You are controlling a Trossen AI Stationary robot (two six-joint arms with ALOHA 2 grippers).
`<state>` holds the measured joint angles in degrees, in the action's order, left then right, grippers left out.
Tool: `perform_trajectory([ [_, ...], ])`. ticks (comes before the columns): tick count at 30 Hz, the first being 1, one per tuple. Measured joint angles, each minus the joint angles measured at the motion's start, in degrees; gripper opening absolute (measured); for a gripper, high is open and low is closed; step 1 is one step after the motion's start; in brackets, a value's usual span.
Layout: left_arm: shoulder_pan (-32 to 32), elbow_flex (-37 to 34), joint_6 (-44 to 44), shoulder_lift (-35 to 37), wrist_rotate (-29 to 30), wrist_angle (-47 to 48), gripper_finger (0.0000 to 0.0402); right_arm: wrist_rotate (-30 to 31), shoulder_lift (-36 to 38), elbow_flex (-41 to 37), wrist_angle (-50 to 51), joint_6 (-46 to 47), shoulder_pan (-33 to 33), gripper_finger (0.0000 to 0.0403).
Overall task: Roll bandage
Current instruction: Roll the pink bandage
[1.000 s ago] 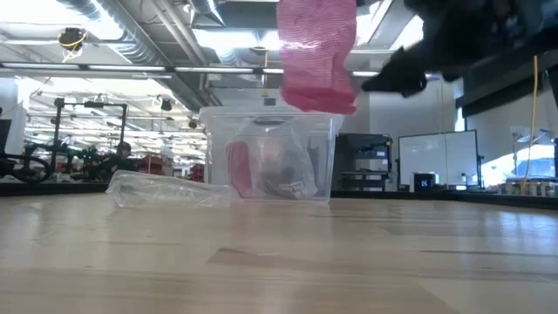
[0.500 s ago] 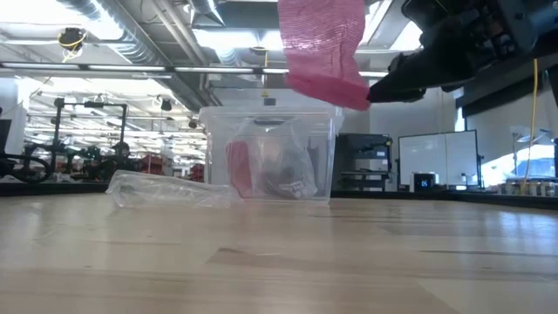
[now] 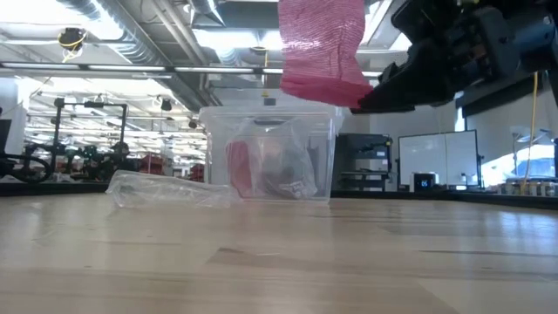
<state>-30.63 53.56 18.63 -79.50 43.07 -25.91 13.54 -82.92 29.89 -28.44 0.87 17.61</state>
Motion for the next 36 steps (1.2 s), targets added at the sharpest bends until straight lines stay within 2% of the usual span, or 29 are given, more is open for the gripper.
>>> perform_trajectory([
  [6, 0.04, -0.02, 2.86, -0.02, 2.68, -0.60, 0.0008, -0.04, -0.69, 0.00, 1.04, 1.26, 0.04, 0.0108],
  [12, 0.04, -0.02, 4.39, -0.02, 2.85, -0.50, 0.0008, -0.64, -0.65, 0.00, 1.53, 1.26, 0.04, 0.0085],
  [22, 0.04, -0.04, 4.60, -0.04, 4.09, -0.02, 0.0008, -3.55, 4.36, 0.07, 7.65, 1.46, 0.04, 0.0081],
  [26, 0.04, -0.04, 4.38, -0.04, 4.09, 0.07, 0.0008, 0.48, 4.90, 0.07, 7.69, -0.57, 0.00, 0.0082],
  [29, 0.04, -0.04, 4.35, -0.04, 4.11, 0.09, 0.0008, 2.63, 4.89, 0.07, 7.68, -1.73, 0.00, 0.0098],
  [34, 0.04, -0.04, 4.31, -0.04, 4.09, 0.09, 0.0008, 11.48, 4.88, 0.07, 8.23, -4.37, 0.00, 0.0158],
  [36, 0.04, -0.04, 3.83, -0.04, 4.09, 0.09, 0.0008, 12.41, 4.88, 0.07, 8.40, -4.36, -0.04, 0.0178],
])
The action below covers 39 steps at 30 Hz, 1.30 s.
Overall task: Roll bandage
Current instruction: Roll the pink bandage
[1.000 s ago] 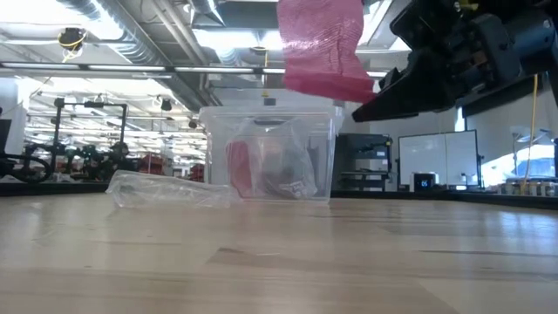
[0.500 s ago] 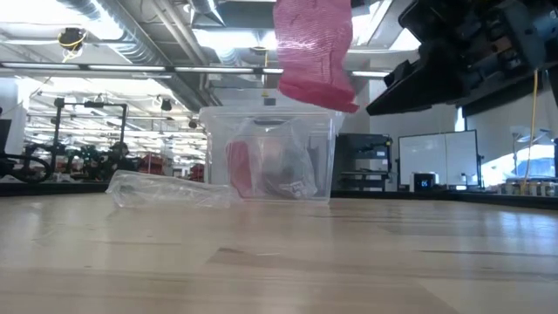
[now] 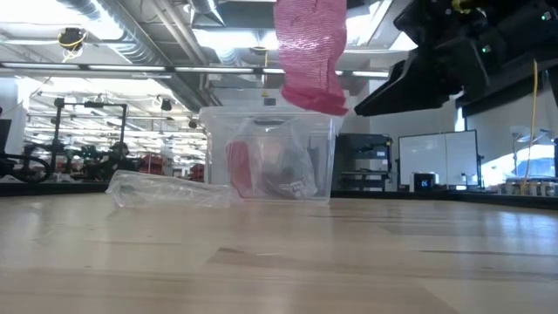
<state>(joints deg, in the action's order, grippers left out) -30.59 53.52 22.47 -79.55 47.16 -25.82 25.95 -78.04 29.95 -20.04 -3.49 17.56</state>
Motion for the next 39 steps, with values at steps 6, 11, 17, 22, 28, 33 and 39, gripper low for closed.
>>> perform_trajectory([
  [6, 0.00, 0.00, -0.94, 0.00, 0.00, -0.02, 0.0008, -1.53, 0.00, 0.00, -0.04, -1.52, 0.10, 0.0174],
  [11, 0.38, 0.00, -1.56, 0.00, 0.01, -0.02, 0.0008, -1.52, -0.07, 0.00, -1.69, -5.60, 0.04, 0.0140],
  [17, 0.70, 0.00, -0.61, 0.00, 0.02, 0.96, 0.0008, -2.54, -0.09, 0.00, -1.71, -3.16, 0.04, 0.0088],
  [22, 1.59, 0.00, -1.42, 0.00, 0.00, 1.14, 0.0008, -3.04, -0.09, 0.00, -2.81, -4.62, 0.04, 0.0043],
  [28, 1.84, 0.00, 1.00, 0.00, -0.02, 0.65, 0.0008, -3.07, -1.57, 0.00, -2.37, -5.72, 0.04, 0.0005],
  [33, 1.88, 0.00, 0.96, 0.01, -0.01, -0.84, 0.0008, -3.32, -4.03, 0.00, -2.47, -4.36, 0.04, 0.0003],
  [39, 1.81, 0.00, 0.12, 0.00, -0.02, -0.87, 0.0008, -7.65, -6.23, 0.00, -0.31, 0.94, 0.11, 0.0004],
])
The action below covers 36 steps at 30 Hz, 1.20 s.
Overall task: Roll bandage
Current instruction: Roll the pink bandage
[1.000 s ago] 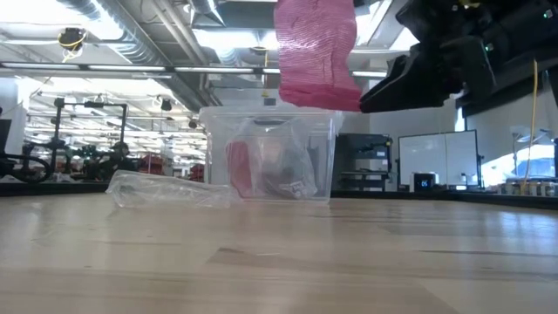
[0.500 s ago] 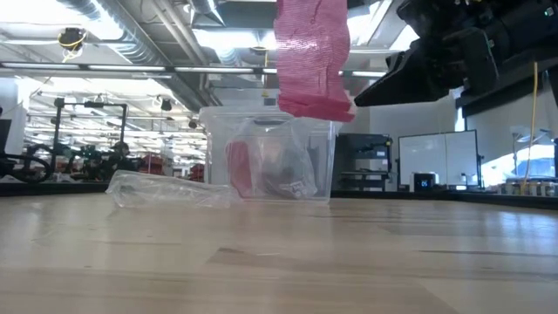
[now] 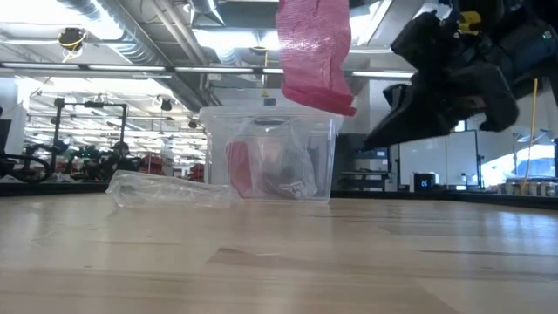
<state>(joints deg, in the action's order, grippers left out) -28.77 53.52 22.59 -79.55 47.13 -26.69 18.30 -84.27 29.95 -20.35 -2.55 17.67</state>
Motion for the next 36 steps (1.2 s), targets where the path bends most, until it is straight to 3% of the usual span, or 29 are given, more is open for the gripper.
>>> perform_trajectory([
  [3, 0.00, 0.00, -0.66, 0.01, 0.00, 0.56, 0.0008, -0.91, 0.84, 0.00, 2.73, 2.56, 0.00, 0.0013],
  [6, 0.07, 0.00, -1.54, 0.00, 0.00, 0.94, 0.0008, 5.22, 1.89, 1.00, 6.70, 6.54, -0.04, 0.0039],
  [10, 0.07, 0.00, -2.03, 0.01, 0.00, 0.86, 0.0008, 11.13, 3.07, 3.84, 10.97, 3.76, -0.09, 0.0093],
  [16, 0.07, 0.00, -3.32, 0.00, 0.00, 0.85, 0.0008, 9.10, 2.38, 5.81, 6.24, -3.87, -0.07, 0.0155],
  [26, 0.07, 0.00, -3.34, 0.00, -0.02, 0.76, 0.0008, 13.01, 1.36, 5.73, 4.74, -10.06, -0.05, 0.0162],
  [36, 0.07, 0.00, -4.14, 0.00, -0.04, 0.72, 0.0008, 9.55, -0.70, 5.73, 3.35, -10.16, -0.07, 0.0157],
])
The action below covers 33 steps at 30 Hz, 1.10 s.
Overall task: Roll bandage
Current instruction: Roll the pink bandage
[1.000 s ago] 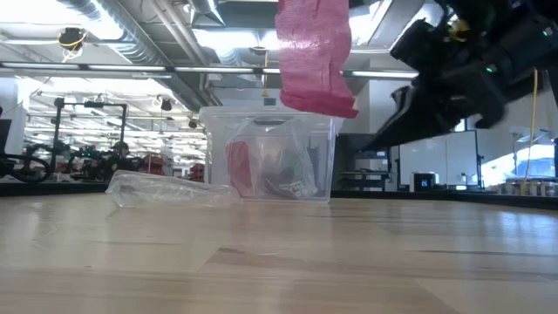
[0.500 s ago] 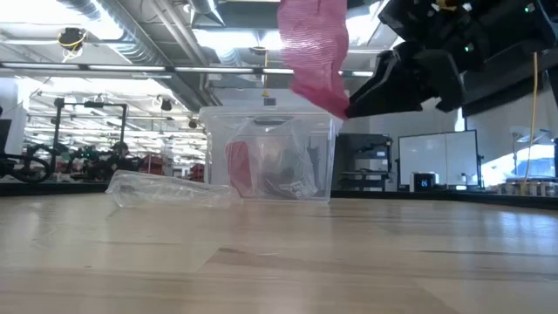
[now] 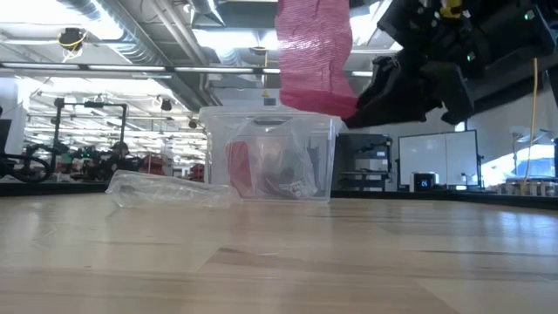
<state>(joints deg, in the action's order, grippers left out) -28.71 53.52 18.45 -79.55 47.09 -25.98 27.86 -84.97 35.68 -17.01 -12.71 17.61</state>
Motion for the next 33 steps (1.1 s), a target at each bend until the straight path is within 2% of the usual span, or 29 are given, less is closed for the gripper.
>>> perform_trajectory([
  [3, 0.00, 0.00, -0.06, 0.00, 0.00, 0.02, 0.0008, 0.07, -1.13, -0.02, 0.09, -0.02, 0.00, 0.0132],
  [11, 0.00, 0.00, -0.06, 0.01, 0.01, 0.02, 0.0008, -0.40, -1.16, -0.02, 0.08, 0.65, 0.07, 0.0010],
  [13, 0.00, 0.00, -0.06, 0.00, 1.46, -0.92, 0.0008, -1.37, -1.15, -0.02, 0.45, 0.81, 0.07, 0.0010],
  [15, -0.07, 0.00, -0.07, 0.00, 6.93, -3.54, 0.0008, -2.46, -1.14, -0.02, 0.92, 1.28, 0.22, 0.0008],
  [17, -0.04, 0.00, 1.09, 0.42, 11.72, -6.01, 0.0008, -2.07, -1.14, -0.02, 0.93, 1.43, 1.09, 0.0004],
  [19, 0.20, 0.01, 1.49, 1.04, 13.32, -7.81, 0.0008, -0.62, -1.30, -0.02, 0.75, 1.33, 2.10, 0.0005],
  [24, 1.15, 0.04, -1.10, 2.70, 13.49, -9.42, 0.0008, 1.60, -2.31, -0.02, 0.71, 1.49, 3.55, 0.0003],
  [28, 1.83, 0.04, 0.06, 2.67, 13.17, -11.21, 0.0008, 0.41, -2.34, -0.04, 0.65, 3.27, 3.37, 0.0003],
  [31, 2.53, 0.04, 3.93, 2.71, 8.57, -11.53, 0.0008, -0.43, -2.35, -0.04, 0.61, 4.91, 3.37, 0.0004],
  [33, 2.33, 0.02, 9.46, 2.62, 3.24, -12.52, 0.0008, -1.48, -2.34, -0.04, 0.98, 5.03, 3.37, 0.0004],
])
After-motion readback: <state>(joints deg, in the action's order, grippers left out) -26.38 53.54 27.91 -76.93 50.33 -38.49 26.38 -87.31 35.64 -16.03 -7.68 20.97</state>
